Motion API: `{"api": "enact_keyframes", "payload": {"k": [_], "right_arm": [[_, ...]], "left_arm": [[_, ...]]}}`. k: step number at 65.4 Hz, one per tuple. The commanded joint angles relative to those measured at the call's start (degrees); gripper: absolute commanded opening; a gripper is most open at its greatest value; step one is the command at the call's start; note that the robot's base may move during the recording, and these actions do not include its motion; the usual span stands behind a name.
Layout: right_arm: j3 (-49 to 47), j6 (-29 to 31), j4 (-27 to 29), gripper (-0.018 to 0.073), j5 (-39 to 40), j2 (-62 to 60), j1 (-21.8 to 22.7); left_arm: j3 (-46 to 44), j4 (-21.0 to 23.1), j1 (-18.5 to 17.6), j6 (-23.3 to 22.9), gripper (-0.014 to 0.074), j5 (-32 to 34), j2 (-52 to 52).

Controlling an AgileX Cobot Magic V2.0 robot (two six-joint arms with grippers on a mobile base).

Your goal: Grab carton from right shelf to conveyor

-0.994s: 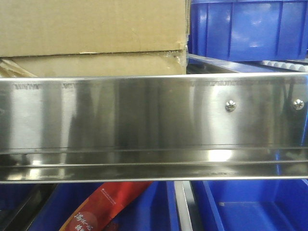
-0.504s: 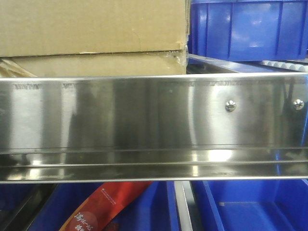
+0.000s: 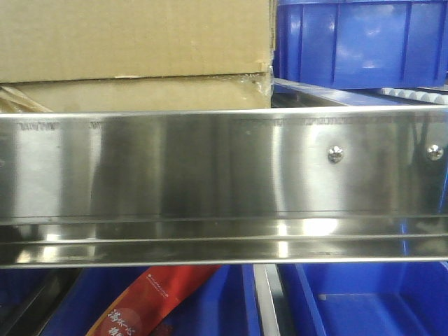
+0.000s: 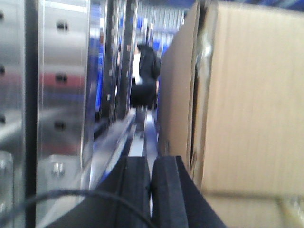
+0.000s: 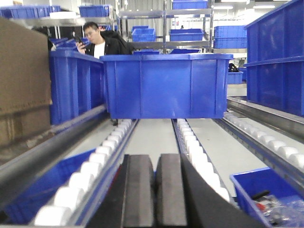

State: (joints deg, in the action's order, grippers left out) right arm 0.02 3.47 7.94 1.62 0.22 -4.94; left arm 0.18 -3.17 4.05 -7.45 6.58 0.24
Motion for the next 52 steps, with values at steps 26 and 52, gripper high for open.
{"api": "enact_keyframes", "payload": {"k": [26, 52], "right_arm": [[-27.8, 0.2, 5.4, 0.009, -16.4, 5.3, 0.2], [-38.7, 0.6, 5.4, 0.0571, -17.5, 19.5, -0.3]], "left_arm": [[-29.2, -10.1, -0.9, 0.0, 0.025, -14.5, 7.6], [-48.2, -9.0, -8.2, 0.0, 0.0465, -23.6, 23.7]]}}
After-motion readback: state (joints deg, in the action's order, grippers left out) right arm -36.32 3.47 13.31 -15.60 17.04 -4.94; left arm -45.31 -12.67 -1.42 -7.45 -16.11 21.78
